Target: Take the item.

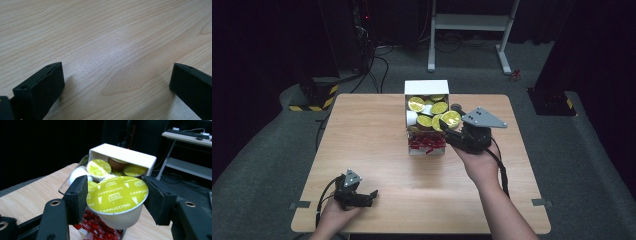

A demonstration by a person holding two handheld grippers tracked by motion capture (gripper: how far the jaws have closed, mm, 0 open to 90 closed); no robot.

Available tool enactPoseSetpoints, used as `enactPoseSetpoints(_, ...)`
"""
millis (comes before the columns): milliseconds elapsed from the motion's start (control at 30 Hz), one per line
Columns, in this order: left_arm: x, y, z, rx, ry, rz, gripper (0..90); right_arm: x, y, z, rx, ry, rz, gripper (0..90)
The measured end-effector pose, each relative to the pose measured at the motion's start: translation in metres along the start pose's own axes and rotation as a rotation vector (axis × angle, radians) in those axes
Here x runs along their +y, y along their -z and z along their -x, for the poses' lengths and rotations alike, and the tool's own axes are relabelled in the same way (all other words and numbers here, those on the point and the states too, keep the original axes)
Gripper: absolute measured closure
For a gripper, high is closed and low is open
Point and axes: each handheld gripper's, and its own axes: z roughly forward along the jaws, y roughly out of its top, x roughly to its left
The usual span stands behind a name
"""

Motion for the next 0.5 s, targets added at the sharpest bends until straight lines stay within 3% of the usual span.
enactPoseSetpoints(500, 0.000, 0.000, 0.000, 0.000, 0.005, 0.005, 0.1, -0.042, 0.019, 0.026, -0.048, -0.043, -0.027, 39.8)
